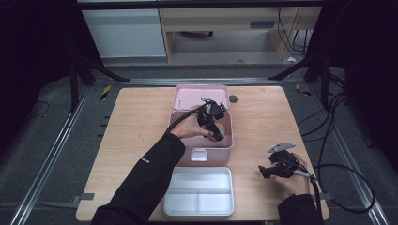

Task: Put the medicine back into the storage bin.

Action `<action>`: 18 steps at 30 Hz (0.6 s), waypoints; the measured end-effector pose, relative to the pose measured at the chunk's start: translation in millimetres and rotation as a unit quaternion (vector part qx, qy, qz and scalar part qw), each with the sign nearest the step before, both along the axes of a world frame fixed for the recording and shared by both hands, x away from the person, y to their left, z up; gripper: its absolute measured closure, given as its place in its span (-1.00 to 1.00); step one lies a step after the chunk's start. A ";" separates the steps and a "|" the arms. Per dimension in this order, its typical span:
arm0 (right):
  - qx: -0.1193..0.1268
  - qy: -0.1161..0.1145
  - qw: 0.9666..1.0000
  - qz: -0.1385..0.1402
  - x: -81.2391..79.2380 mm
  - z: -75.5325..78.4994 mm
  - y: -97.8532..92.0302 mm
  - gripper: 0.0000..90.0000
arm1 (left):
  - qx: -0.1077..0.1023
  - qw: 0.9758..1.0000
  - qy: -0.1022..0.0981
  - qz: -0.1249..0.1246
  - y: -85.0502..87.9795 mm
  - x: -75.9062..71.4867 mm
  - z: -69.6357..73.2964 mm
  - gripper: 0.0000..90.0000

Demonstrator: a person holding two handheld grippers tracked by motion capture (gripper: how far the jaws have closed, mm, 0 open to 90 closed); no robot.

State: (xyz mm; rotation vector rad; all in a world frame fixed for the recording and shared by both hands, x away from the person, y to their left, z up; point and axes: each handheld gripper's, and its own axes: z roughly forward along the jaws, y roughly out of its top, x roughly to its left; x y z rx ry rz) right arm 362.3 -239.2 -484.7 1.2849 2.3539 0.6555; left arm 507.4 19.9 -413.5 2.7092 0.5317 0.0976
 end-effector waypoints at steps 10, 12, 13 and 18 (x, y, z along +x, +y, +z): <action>0.002 -0.008 1.000 0.002 -0.3 2.5 0.1 -0.53 | -0.016 1.000 -0.018 0.010 16.7 -6.3 23.1 -0.64; 0.003 -0.008 1.000 0.004 -0.7 3.5 0.6 -0.52 | -0.028 0.999 -0.030 0.009 25.3 -9.8 35.5 -0.63; 0.001 -0.011 1.000 0.004 -0.8 4.0 0.5 -0.51 | -0.034 0.999 -0.030 0.011 28.2 -11.6 39.6 -0.62; 0.007 -0.023 1.000 0.010 -1.1 9.0 1.3 -0.44 | -0.045 0.997 -0.055 0.012 47.8 -24.9 63.2 -0.58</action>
